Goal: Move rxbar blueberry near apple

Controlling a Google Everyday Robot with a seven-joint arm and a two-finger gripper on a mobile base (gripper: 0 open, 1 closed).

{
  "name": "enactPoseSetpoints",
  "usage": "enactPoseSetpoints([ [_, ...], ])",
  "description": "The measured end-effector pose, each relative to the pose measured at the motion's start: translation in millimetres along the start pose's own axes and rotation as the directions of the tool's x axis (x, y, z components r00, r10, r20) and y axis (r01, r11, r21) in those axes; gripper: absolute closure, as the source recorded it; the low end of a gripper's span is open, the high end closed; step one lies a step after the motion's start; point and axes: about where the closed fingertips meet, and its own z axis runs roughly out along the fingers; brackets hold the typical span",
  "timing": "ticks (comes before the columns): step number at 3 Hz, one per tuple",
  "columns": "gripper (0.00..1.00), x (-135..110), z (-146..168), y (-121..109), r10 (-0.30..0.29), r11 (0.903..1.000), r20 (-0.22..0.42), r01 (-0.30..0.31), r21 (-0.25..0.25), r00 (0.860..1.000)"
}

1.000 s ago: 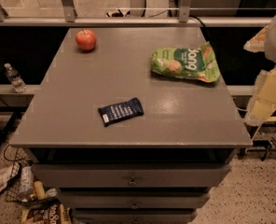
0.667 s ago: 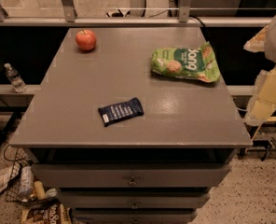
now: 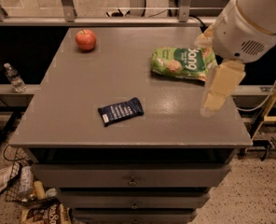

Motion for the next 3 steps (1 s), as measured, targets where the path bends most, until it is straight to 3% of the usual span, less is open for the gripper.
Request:
enactPoseSetpoints([
  [1,0.0,-59.2,23.0,4.3,-0.123,0.989,0.119,0.132,-0.068,0.985],
  [2,0.0,-105.6,48.3,28.1,-0.233,0.9535,0.202,0.264,-0.145,0.951],
  [3,0.0,-105.6,48.3,28.1,-0.233,0.9535,0.202,0.264,-0.145,0.951],
])
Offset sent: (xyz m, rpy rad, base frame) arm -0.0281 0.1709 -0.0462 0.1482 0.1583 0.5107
